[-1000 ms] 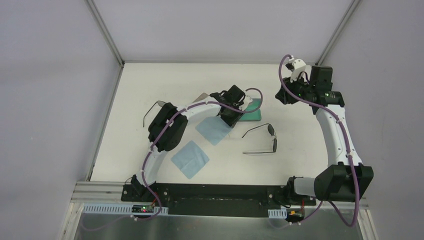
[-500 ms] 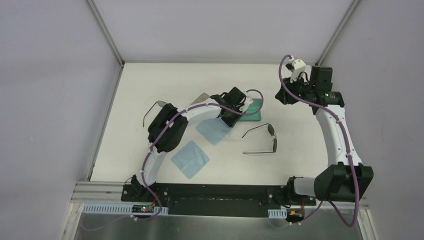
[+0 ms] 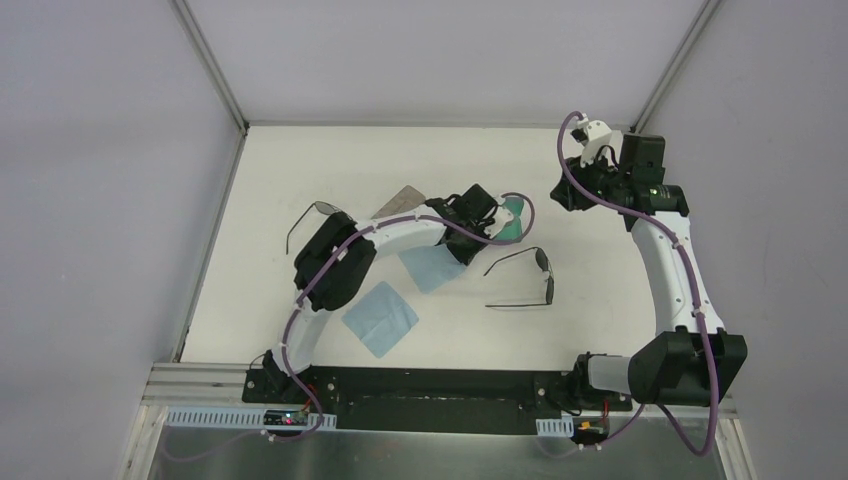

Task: Organize the sunglasses
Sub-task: Move the glasses cleaning cloth to the center of the board, then fold the glasses cleaning cloth at the center of the board.

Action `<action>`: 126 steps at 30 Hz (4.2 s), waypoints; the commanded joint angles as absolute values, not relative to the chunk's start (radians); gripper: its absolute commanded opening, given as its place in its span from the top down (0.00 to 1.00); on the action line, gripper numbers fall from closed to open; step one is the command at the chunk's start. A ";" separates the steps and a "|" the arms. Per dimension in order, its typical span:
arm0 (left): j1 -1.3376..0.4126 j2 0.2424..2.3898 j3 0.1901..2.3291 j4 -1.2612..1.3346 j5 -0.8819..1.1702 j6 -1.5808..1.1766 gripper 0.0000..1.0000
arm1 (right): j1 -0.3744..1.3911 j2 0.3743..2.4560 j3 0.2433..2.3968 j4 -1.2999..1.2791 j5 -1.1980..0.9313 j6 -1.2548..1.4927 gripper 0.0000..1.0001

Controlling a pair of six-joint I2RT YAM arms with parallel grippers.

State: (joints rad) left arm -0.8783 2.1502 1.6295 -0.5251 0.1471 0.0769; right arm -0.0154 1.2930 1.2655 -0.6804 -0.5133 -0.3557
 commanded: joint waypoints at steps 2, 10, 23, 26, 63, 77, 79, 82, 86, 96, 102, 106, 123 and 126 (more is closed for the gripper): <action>-0.898 2.080 1.584 -0.567 0.305 0.099 1.00 | -0.020 1.256 1.275 -0.661 -0.537 -0.367 0.64; -0.922 2.031 1.506 -0.576 0.441 0.130 1.00 | -0.020 1.266 1.267 -0.680 -0.547 -0.384 0.64; -1.064 2.037 1.512 -0.562 0.421 0.137 1.00 | -0.020 1.336 1.261 -0.657 -0.548 -0.380 0.64; -1.070 2.043 1.522 -0.561 0.407 0.134 1.00 | -0.020 1.339 1.261 -0.657 -0.554 -0.374 0.64; -0.610 1.994 1.469 -0.598 0.489 0.102 0.65 | 0.087 1.246 1.215 -0.801 -0.561 -0.445 0.58; -0.710 2.045 1.468 -0.618 0.290 0.127 0.65 | 0.087 1.252 1.218 -0.803 -0.553 -0.458 0.58; -0.712 2.044 1.465 -0.618 0.273 0.127 0.66 | 0.087 1.251 1.217 -0.803 -0.554 -0.460 0.58; -0.714 2.040 1.456 -0.618 0.269 0.132 0.68 | 0.087 1.244 1.211 -0.803 -0.552 -0.462 0.58; -0.720 2.037 1.439 -0.617 0.259 0.142 0.76 | 0.087 1.235 1.201 -0.803 -0.552 -0.463 0.58; -0.719 2.003 1.446 -0.617 0.207 0.150 1.00 | 0.115 1.243 1.193 -0.794 -0.568 -0.485 0.58; -0.703 1.948 1.410 -0.616 0.182 0.140 1.00 | 0.182 1.310 1.213 -0.781 -0.562 -0.500 0.58; -0.686 1.927 1.384 -0.615 0.168 0.135 1.00 | 0.231 1.371 1.229 -0.753 -0.558 -0.479 0.59; -0.656 1.946 1.446 -0.590 0.194 0.097 0.94 | 0.379 1.667 1.229 -0.634 -0.541 -0.236 0.65; -0.598 1.905 1.420 -0.598 0.294 0.047 0.80 | 0.391 1.686 1.219 -0.626 -0.546 -0.223 0.67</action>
